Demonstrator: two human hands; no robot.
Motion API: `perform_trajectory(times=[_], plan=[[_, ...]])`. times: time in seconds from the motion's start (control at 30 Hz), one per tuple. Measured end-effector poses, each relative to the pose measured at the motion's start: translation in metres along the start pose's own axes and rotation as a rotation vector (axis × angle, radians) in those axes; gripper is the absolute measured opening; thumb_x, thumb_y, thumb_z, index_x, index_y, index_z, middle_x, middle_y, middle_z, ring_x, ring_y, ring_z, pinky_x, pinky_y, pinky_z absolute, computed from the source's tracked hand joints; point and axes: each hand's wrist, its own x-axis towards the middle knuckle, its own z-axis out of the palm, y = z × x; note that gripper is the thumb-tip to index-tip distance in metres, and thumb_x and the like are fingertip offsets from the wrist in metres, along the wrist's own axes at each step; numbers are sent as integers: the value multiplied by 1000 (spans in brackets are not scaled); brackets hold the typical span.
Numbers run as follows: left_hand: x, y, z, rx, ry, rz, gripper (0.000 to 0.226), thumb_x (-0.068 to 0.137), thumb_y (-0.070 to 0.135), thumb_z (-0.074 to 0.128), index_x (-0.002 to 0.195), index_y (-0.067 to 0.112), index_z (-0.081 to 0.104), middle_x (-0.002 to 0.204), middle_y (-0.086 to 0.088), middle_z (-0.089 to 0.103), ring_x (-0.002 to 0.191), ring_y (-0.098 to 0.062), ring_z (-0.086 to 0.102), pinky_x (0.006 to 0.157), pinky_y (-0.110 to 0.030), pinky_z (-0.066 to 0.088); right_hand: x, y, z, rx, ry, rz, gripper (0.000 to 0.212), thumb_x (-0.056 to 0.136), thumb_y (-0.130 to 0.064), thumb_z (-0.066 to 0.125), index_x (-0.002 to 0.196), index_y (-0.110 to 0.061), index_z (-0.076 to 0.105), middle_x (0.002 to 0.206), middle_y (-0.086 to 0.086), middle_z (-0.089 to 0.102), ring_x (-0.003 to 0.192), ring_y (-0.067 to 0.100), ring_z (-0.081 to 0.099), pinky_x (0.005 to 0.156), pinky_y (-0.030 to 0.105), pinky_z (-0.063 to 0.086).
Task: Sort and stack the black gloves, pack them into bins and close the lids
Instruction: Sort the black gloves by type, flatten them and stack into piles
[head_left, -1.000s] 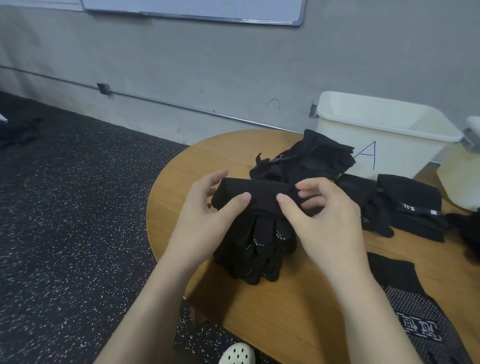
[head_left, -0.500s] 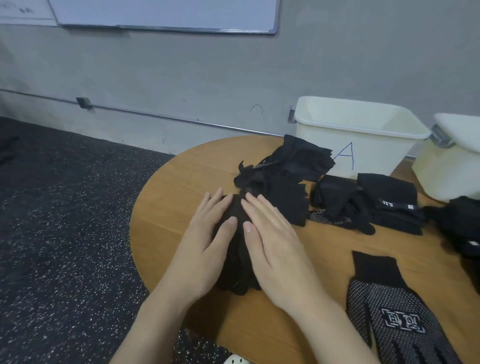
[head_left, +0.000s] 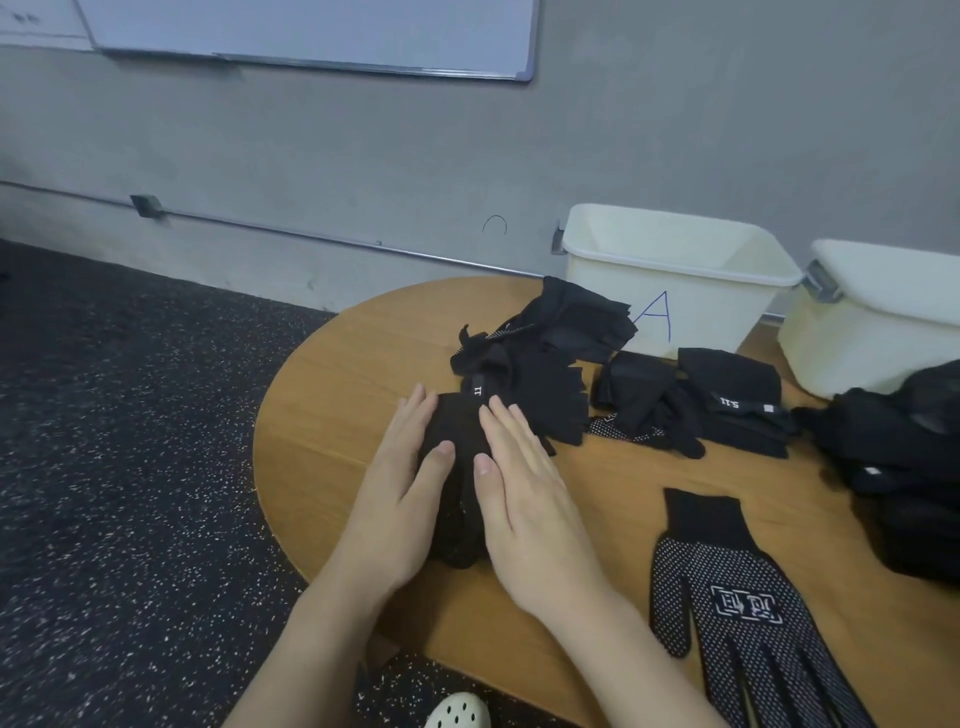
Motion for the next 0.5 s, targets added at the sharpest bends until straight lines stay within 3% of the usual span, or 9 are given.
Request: perform_trajectory(times=[0.2, 0.3, 0.4, 0.5], plan=[[-3, 4, -1, 121, 69, 68, 63, 98, 53, 39, 158, 35, 35, 164, 25, 25, 151, 10, 16, 128, -34, 19, 1, -2, -10, -56, -44, -17, 58, 109, -47, 16, 164, -30, 13, 169, -23, 4, 149, -15, -10, 128, 24, 2], [-6, 9, -2, 233, 127, 121, 56, 104, 53, 38, 156, 31, 42, 162, 19, 33, 151, 3, 22, 127, -40, 26, 5, -4, -28, -46, -50, -46, 55, 110, -47, 24, 163, -31, 24, 165, -25, 16, 147, -18, -1, 126, 21, -1], [-9, 25, -5, 489, 244, 347, 45, 106, 36, 42, 146, 21, 58, 153, 6, 51, 150, -13, 33, 123, -50, 31, 21, 15, -55, -70, 127, -56, 45, 109, -41, 40, 150, -23, 49, 149, -16, 48, 138, -7, 33, 124, 27, 22], [-17, 46, 7, 544, 200, 552, 44, 103, 27, 46, 143, 15, 60, 151, 2, 54, 149, -16, 38, 125, -46, 26, 46, 50, -83, -215, 255, -46, 29, 103, -28, 56, 128, -16, 64, 123, -3, 64, 116, 16, 57, 106, 42, 45]])
